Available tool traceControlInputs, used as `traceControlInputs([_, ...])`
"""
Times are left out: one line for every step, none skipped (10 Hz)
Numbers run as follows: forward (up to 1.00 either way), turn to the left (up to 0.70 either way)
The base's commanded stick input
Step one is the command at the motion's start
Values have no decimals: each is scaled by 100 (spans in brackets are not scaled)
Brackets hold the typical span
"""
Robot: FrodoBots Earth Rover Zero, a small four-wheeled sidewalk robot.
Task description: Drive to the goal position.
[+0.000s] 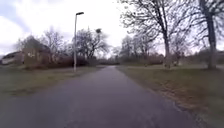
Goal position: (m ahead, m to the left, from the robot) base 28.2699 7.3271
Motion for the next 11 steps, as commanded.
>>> traceControlInputs([100,0])
traceControlInputs([100,0])
traceControlInputs([100,0])
traceControlInputs([100,0])
traceControlInputs([100,0])
traceControlInputs([100,0])
traceControlInputs([100,0])
traceControlInputs([100,0])
traceControlInputs([100,0])
traceControlInputs([100,0])
traceControlInputs([100,0])
